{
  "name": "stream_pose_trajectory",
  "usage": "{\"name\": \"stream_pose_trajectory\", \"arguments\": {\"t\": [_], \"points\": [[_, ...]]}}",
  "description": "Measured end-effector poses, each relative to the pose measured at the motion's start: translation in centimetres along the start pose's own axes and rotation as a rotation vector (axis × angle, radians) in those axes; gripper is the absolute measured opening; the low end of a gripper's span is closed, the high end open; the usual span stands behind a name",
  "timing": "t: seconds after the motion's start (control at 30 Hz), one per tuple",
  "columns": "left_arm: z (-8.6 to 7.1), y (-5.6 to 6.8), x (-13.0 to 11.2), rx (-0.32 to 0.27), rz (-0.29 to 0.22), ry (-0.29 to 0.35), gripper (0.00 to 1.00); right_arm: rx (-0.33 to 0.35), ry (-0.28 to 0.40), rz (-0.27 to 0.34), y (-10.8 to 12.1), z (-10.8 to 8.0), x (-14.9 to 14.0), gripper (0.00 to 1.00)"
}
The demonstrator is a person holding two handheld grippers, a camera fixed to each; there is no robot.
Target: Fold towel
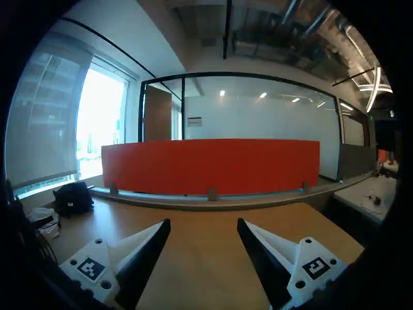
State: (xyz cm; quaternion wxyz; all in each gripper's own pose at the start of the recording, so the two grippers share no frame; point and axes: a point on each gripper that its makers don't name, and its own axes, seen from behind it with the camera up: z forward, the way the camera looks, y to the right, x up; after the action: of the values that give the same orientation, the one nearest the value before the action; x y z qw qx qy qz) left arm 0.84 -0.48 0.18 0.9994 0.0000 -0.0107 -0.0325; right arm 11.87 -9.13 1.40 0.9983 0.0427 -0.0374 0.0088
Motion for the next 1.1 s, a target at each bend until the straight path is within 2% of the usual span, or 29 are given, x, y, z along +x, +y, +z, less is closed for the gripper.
{"name": "stream_pose_trajectory", "arguments": {"t": [0.47, 0.77, 1.1], "points": [[0.0, -0.4, -0.7, 0.006, 0.003, 0.007, 0.95, -0.006, 0.007, -0.003, 0.4, -0.1, 0.0, 1.00], [-0.3, 0.4, -0.6, -0.009, 0.056, 0.021, 0.95, -0.009, 0.018, -0.007, 0.6, -0.3, 0.6, 1.00], [-0.4, 0.3, -0.8, -0.004, 0.067, 0.020, 0.95, -0.032, 0.066, -0.028, 2.0, -0.5, 1.6, 1.00]]}}
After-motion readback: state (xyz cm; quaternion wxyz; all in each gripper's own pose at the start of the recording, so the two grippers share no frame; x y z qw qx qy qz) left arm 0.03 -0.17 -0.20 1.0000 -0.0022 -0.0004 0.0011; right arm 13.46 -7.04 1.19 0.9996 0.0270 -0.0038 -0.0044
